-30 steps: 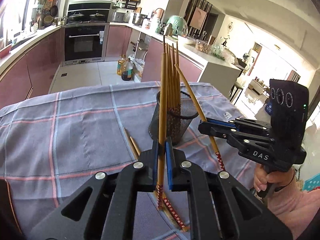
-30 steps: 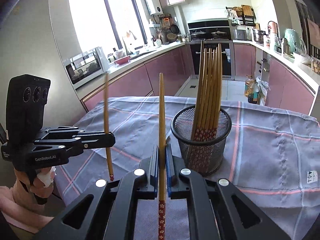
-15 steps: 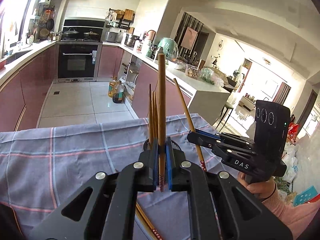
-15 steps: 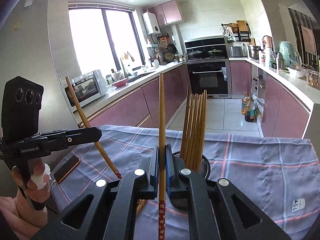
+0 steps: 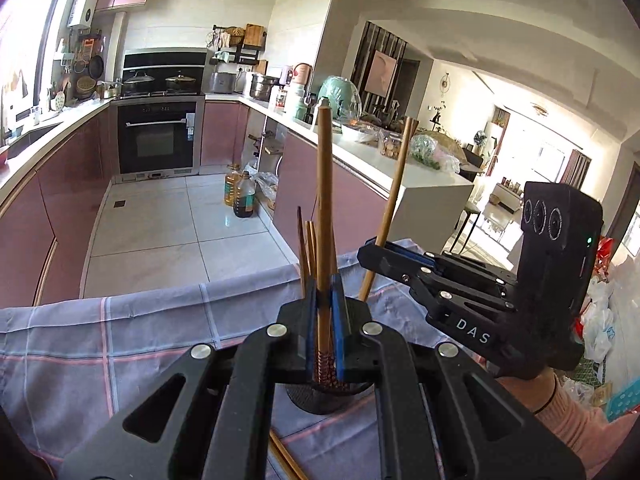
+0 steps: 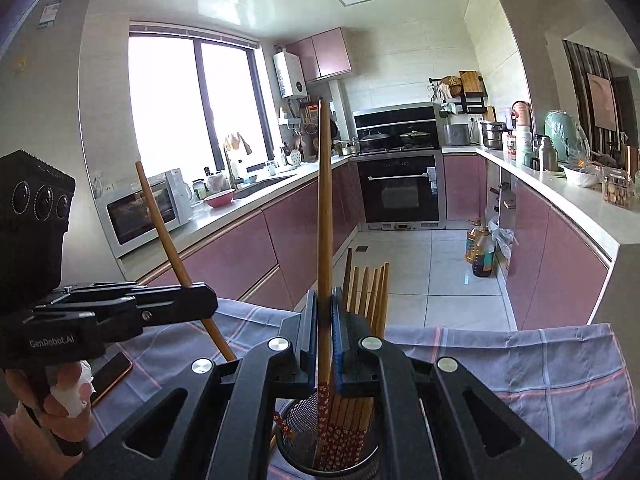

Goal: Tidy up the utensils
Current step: 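Lower the chopsticks into the holder and open both grippers, then move both grippers back to the last two chopsticks on the cloth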

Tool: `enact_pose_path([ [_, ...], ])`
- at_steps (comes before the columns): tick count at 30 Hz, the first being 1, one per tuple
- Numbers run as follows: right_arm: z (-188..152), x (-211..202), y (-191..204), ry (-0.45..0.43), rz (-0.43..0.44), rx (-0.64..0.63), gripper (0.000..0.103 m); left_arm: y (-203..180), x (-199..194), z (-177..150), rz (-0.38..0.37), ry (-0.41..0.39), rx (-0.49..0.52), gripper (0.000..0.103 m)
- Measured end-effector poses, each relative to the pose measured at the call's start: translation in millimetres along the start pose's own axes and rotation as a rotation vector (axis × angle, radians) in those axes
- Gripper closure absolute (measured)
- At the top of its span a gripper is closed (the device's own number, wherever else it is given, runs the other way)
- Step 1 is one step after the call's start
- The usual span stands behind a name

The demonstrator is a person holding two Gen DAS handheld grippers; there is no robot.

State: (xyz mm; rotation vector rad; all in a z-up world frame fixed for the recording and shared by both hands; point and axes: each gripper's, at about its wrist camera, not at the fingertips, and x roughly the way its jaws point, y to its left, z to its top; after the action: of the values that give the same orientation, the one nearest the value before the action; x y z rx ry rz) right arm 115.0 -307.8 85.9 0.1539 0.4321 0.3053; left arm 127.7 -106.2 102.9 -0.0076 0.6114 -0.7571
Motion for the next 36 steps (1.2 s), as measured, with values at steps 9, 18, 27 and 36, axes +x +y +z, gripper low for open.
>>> enact_pose_path([
  [9,-18,23,-7,0.161,0.014,0.025,0.097,2,39,-18,0.006,0.121,0.021,0.096],
  [18,-37,45,-8,0.26,-0.012,0.034,0.096,3,75,-23,0.035,0.212,0.034,0.095],
  [27,-47,37,-9,0.254,-0.004,0.065,0.095,3,63,-32,0.039,0.17,0.018,0.077],
  [36,-54,-7,19,0.175,0.04,-0.004,0.069,6,7,-55,0.099,0.047,0.017,0.064],
])
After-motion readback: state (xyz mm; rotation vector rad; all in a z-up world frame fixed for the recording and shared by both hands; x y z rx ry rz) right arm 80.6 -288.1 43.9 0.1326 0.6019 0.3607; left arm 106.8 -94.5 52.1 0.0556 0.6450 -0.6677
